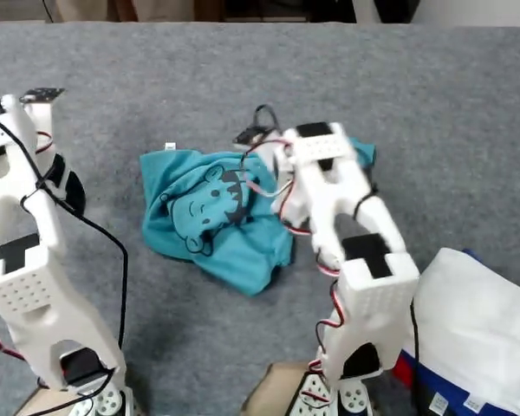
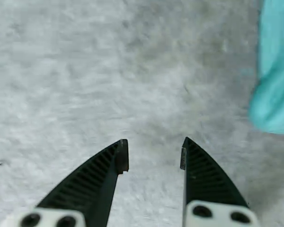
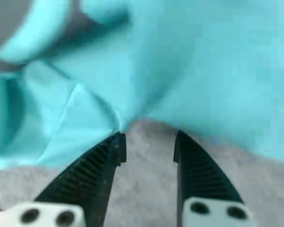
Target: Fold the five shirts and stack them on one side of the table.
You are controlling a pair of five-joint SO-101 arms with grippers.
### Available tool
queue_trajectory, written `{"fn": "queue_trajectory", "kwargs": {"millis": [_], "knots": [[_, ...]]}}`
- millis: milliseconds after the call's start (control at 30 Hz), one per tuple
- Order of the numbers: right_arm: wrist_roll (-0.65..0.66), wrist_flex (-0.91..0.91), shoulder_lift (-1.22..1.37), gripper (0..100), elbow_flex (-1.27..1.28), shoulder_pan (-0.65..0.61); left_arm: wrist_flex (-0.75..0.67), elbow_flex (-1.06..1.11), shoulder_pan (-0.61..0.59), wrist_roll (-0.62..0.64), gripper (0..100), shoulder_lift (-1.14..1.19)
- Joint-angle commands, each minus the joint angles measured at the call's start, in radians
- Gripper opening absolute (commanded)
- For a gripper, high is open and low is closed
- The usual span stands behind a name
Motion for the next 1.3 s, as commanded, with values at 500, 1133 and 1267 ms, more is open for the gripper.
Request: {"fn": "queue_trajectory", "kwargs": {"millis": [500, 1133, 1267], "knots": [[-0.149, 0.035, -0.186, 19.2, 0.182, -0.113, -0.321, 0.697, 0.520, 0.396, 19, -0.260], [-0.146, -0.089, 0.113, 0.5, 0.117, -0.088, -0.637, 0.729, 0.522, 0.796, 2, -0.209], [-0.101, -0.063, 0.074, 0.4, 0.111, -0.056, -0.631, 0.724, 0.466, 0.793, 2, -0.219]]}}
